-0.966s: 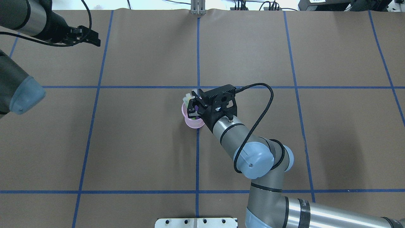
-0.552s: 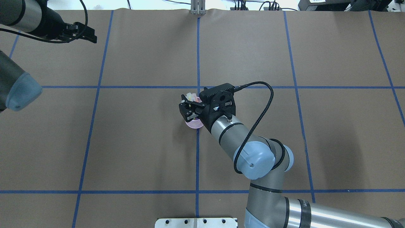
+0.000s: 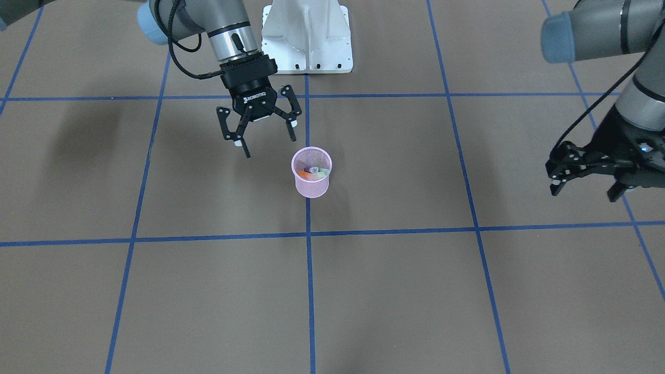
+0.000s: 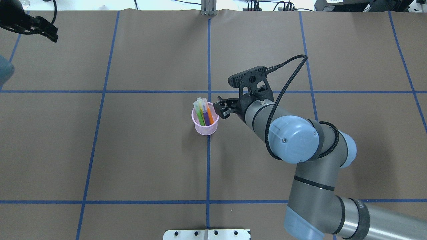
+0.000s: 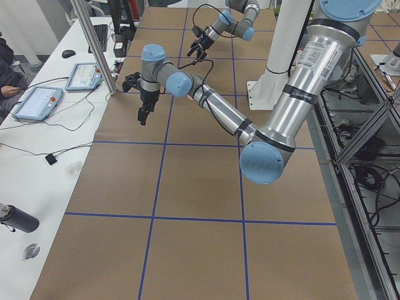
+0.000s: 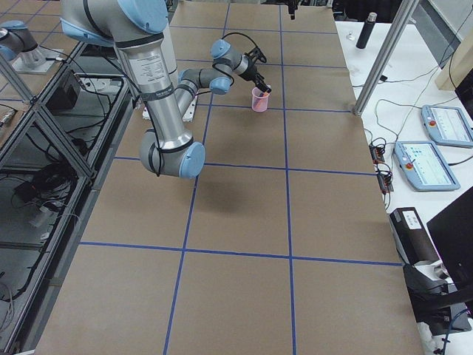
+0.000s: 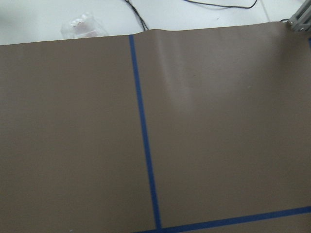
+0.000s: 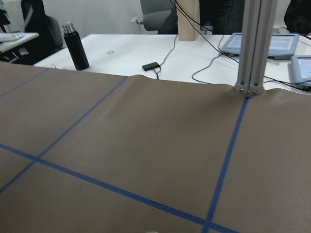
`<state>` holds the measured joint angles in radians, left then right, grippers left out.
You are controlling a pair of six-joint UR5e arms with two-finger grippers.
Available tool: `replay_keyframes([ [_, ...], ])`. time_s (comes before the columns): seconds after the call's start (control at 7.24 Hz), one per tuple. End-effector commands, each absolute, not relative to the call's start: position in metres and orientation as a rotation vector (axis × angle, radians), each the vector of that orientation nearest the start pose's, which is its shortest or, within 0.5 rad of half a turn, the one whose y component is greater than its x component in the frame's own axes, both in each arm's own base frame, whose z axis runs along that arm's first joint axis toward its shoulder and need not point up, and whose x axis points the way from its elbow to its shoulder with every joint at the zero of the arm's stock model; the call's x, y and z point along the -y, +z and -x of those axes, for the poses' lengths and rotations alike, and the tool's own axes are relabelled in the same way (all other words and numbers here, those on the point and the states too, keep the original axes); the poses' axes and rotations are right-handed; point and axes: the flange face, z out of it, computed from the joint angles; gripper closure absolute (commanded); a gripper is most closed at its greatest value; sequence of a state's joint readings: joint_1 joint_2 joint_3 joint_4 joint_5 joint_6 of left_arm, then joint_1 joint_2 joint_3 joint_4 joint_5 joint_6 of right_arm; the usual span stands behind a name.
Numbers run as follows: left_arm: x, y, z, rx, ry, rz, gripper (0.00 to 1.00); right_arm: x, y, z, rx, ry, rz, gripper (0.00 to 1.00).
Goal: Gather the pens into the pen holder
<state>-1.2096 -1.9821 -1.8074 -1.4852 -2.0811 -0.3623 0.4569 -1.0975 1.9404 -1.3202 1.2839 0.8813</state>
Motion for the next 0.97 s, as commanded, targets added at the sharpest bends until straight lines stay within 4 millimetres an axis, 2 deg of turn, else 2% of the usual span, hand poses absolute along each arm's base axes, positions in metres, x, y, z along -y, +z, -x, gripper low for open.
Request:
replay_keyframes([
  [0.0,0.616,0.367,-0.073,-0.598,0.135,-0.333,0.0,0.489,0.261,0.34,0.641,-0.109,-0.404,0.01],
  [0.14,0.622,0.377,-0.037,-0.581,0.142,-0.342,0.0,0.526,0.302,0.268,0.583,-0.165,-0.341,0.01],
  [0.28,0.623,0.4,0.003,-0.572,0.14,-0.334,0.0,0.544,0.363,0.225,0.56,-0.148,-0.252,0.01],
  [0.41,0.632,0.437,0.038,-0.616,0.173,-0.301,0.0,0.557,0.407,0.174,0.537,-0.175,-0.218,0.01],
  [0.55,0.634,0.467,0.069,-0.634,0.244,-0.296,0.0,0.547,0.465,0.105,0.566,-0.171,-0.148,0.01],
  [0.69,0.62,0.508,0.089,-0.637,0.275,-0.274,0.0,0.524,0.506,0.059,0.618,-0.162,-0.099,0.01],
  [0.83,0.595,0.55,0.087,-0.645,0.278,-0.248,0.0,0.508,0.53,0.042,0.625,-0.136,-0.071,0.01],
])
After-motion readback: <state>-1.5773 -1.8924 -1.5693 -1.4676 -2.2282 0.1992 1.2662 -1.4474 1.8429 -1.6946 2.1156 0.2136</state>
